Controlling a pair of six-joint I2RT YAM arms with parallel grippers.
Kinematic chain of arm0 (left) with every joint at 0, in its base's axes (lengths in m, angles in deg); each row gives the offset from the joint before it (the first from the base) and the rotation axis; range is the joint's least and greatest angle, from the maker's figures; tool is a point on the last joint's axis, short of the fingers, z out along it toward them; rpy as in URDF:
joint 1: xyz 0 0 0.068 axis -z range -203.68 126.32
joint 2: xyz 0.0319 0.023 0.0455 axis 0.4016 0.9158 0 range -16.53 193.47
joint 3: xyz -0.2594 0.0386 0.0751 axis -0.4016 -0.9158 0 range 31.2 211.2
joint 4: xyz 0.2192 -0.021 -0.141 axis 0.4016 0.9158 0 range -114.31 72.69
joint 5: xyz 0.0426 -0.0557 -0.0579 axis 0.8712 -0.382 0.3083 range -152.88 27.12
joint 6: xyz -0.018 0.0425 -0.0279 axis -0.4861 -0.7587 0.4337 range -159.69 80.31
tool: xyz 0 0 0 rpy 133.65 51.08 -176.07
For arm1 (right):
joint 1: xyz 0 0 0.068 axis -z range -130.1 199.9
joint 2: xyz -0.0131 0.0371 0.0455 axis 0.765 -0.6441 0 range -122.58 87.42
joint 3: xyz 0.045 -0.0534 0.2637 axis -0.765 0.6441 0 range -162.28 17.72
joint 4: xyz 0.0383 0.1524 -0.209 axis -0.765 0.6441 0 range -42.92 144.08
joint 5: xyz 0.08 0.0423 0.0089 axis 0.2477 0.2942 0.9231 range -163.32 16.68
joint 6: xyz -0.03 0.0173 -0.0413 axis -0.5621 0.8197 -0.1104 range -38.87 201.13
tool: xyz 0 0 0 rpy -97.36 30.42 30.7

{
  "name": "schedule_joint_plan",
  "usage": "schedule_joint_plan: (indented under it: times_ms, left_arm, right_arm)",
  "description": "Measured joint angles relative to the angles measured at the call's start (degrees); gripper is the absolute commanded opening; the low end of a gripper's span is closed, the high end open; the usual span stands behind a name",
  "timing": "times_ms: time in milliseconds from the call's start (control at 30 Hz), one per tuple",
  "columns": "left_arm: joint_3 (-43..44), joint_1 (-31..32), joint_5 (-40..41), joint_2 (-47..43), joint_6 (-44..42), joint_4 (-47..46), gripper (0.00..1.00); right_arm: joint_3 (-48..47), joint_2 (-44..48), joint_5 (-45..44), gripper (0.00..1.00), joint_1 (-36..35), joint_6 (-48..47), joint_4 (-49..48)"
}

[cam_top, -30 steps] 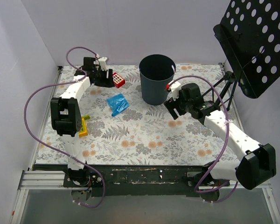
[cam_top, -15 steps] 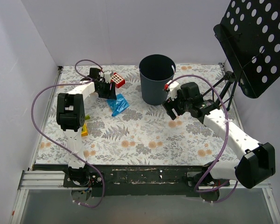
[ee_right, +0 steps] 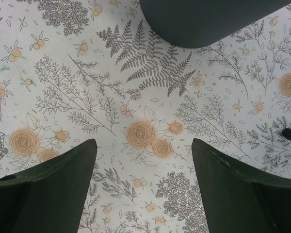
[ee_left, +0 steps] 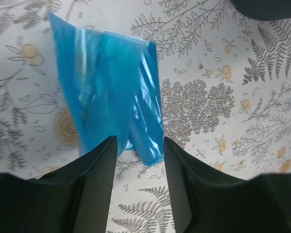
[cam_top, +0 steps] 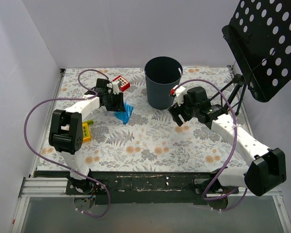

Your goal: Put the trash bags into the trash bin

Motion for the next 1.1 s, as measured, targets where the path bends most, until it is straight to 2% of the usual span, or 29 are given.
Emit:
schedule_joint_plan:
  times_ms: [367, 433, 533, 667, 833, 900, 967, 1033, 1100]
  left_arm:
    - [0.9, 1.8, 0.0, 6.8, 4.3, -0.8, 0.42]
    - [0.9, 1.8, 0.0, 7.3, 4.5, -0.8, 0.39]
    - [0.9, 2.0, -0.1, 7.5, 5.0, -0.9, 0.27]
    - [0.5, 3.7, -0.5, 7.5, 5.7, -1.4, 0.00]
    - [0.2, 9.9, -3.5, 7.7, 6.2, -2.3, 0.00]
    - [0.2, 15.0, -6.2, 8.3, 7.4, -2.6, 0.00]
    - [0.2, 16.5, -8.1, 8.3, 8.8, -2.6, 0.01]
    - [0.2, 16.8, -9.1, 8.3, 10.3, -2.6, 0.14]
    - [0.2, 16.3, -9.2, 8.2, 11.2, -2.4, 0.22]
  right_arm:
    - [1.6, 0.7, 0.4, 0.88, 0.0, 0.0, -0.1]
    - [2.6, 1.7, 0.3, 0.88, 0.0, 0.0, 0.0]
    - [3.6, 2.8, 0.3, 0.88, 0.0, 0.0, 0.1]
    - [3.7, 2.9, 0.2, 0.88, 0.1, 0.0, 0.0]
    - [4.0, 2.9, 0.1, 0.88, 0.2, -0.1, 0.0]
    - [4.8, 2.9, 0.3, 0.87, 0.2, -0.2, 0.3]
    - [5.1, 2.9, 0.6, 0.87, 0.2, -0.2, 0.2]
    - [5.5, 2.8, 0.9, 0.87, 0.2, -0.2, 0.3]
    - [5.6, 2.4, 1.2, 0.87, 0.2, -0.1, 0.5]
